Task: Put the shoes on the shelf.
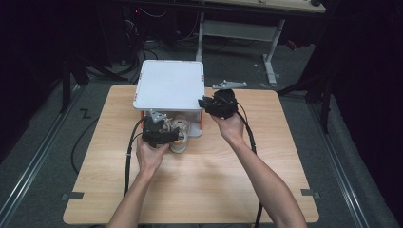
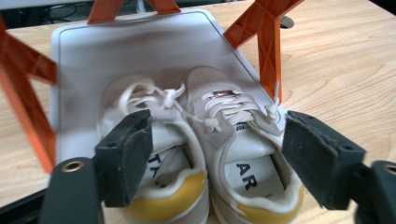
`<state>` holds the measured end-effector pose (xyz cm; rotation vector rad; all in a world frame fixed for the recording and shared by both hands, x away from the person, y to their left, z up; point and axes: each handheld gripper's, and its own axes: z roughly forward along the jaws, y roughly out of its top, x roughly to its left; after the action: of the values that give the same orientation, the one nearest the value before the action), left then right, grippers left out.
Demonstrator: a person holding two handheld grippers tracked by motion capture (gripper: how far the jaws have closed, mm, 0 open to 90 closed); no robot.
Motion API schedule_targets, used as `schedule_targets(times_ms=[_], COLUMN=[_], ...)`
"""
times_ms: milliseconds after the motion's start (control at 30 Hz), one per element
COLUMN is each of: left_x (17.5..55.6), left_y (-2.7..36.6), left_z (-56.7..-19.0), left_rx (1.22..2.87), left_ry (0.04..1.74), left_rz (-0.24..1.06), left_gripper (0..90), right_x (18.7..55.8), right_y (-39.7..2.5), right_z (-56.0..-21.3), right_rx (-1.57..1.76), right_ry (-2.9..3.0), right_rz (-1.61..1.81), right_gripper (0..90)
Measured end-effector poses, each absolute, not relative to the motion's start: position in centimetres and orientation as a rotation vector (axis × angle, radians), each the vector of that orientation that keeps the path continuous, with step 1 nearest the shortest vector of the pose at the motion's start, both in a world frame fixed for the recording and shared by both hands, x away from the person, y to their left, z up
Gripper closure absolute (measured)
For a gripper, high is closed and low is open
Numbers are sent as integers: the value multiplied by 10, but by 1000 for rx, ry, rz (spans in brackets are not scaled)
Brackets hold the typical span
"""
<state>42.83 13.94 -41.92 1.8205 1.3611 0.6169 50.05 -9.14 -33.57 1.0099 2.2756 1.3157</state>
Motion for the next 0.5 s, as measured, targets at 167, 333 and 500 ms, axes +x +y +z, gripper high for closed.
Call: schedule_targets(times_ms=[167, 333, 500], left_x=[405, 384, 381], left_y=[143, 140, 133], left_z=[-417, -431, -445], left_rx=[1794, 1817, 1827], left_ry=[1357, 1401, 1469], left_rz=[615, 610, 596], left_gripper=[214, 164, 125], right_x=[510, 512, 511], right_y=[-73, -68, -67], right_z=[-342, -347, -347], right_rx=[1003, 1004, 983], right_ry=[2286, 2277, 2277], right_rz=[1235, 1204, 1181], right_gripper=[725, 723, 719])
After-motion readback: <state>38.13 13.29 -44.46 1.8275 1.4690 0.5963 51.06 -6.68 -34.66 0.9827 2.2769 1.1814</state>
